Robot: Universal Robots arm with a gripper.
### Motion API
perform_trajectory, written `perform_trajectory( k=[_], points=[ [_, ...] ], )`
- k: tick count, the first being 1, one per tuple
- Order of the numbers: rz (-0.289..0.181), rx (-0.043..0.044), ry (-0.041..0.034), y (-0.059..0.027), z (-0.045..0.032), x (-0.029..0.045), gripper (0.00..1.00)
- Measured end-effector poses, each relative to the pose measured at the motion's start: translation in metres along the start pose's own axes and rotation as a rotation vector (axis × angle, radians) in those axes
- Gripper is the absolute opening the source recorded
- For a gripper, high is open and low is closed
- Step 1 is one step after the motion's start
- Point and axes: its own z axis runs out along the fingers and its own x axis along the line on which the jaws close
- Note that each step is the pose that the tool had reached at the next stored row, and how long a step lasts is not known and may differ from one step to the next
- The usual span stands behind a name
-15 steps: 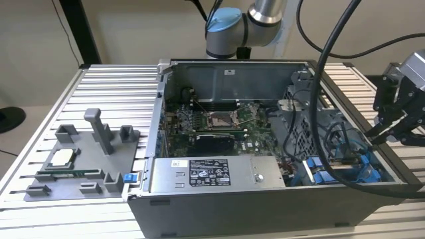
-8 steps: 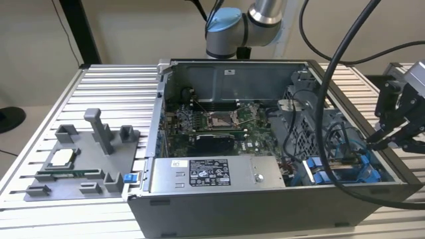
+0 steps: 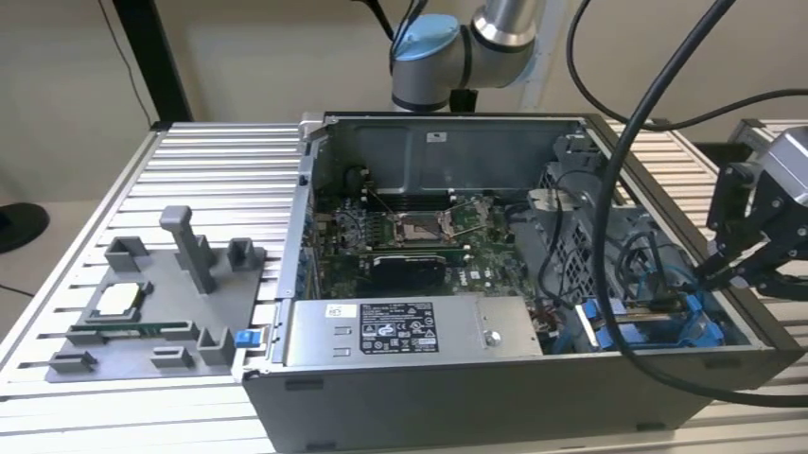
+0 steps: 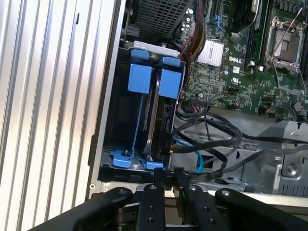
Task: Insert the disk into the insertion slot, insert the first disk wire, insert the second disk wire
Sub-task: 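Insert the second disk wire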
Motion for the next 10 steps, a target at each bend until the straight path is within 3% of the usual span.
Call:
perform_trajectory(
  k=[1,5,10],
  points=[
    [0.000,0.0001,-0.0007,0.0000,0.0002,0.0001,0.00],
    [-0.001,0.0012,-0.0092,0.0000,0.0006,0.0002,0.00],
    [-0.002,0.0039,-0.0299,0.0021,-0.0057,-0.0014,0.00]
  ],
)
